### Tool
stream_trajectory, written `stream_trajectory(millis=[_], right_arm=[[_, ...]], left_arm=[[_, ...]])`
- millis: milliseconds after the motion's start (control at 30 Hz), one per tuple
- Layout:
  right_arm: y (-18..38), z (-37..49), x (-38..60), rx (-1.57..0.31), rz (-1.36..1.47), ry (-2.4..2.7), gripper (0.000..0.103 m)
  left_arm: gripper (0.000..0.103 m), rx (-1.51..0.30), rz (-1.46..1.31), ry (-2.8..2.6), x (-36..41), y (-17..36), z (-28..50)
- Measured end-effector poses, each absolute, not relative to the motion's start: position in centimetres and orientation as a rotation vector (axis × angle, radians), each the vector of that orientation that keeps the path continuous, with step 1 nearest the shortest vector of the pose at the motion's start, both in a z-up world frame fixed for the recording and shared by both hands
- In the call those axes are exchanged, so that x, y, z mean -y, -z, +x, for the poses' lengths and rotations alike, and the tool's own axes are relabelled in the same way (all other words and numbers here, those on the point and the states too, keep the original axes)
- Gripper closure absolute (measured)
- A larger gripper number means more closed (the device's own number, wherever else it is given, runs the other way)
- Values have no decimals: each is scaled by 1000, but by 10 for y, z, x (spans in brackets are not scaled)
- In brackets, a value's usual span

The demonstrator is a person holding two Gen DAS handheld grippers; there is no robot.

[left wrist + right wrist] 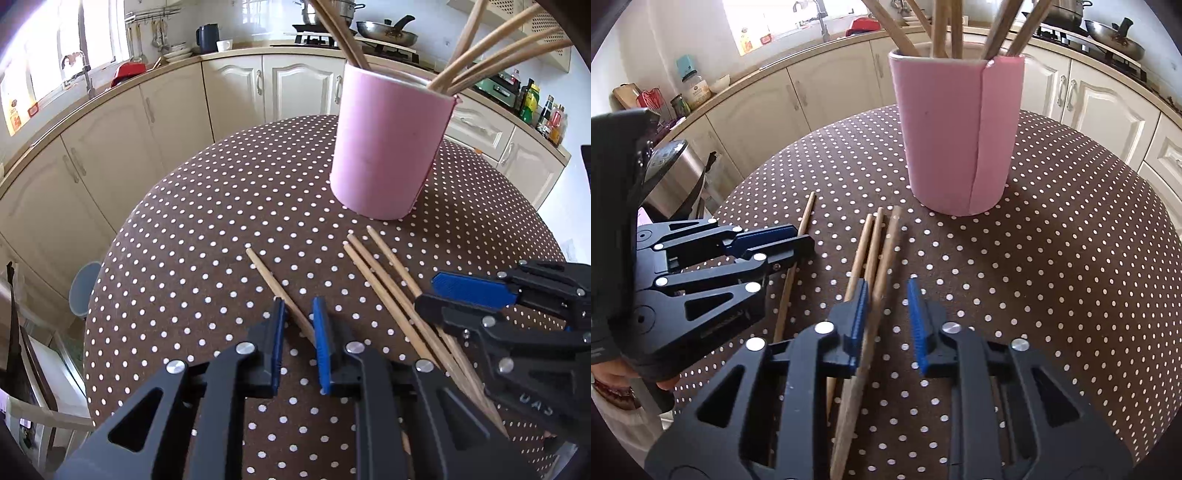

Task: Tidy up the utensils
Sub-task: 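Close the right tool on one wooden chopstick and lift it, then carry the chopstick above the pink cup and lower it in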

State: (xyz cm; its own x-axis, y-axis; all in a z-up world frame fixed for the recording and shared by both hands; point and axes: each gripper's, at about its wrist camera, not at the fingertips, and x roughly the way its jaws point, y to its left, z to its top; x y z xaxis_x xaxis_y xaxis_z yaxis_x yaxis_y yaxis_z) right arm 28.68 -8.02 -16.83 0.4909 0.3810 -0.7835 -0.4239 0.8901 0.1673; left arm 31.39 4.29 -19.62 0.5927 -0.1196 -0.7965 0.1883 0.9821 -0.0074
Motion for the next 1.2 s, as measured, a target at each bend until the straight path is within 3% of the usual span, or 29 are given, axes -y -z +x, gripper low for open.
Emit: stream_trajectory(millis=[367,500,733,1200], right_arm=[[167,307,68,-977,-174,-447,86],[168,314,56,-976,-204,-438,95],[167,315,74,-976,-108,-477,97],[80,261,127,-747,0,-546,97]], left_arm=[[91,-940,90,170,-23,196,326],[96,-942,63,169,-21,194,331],[97,-926,24,195,-19,187,326],[97,-718,4,257,-15,97,268]])
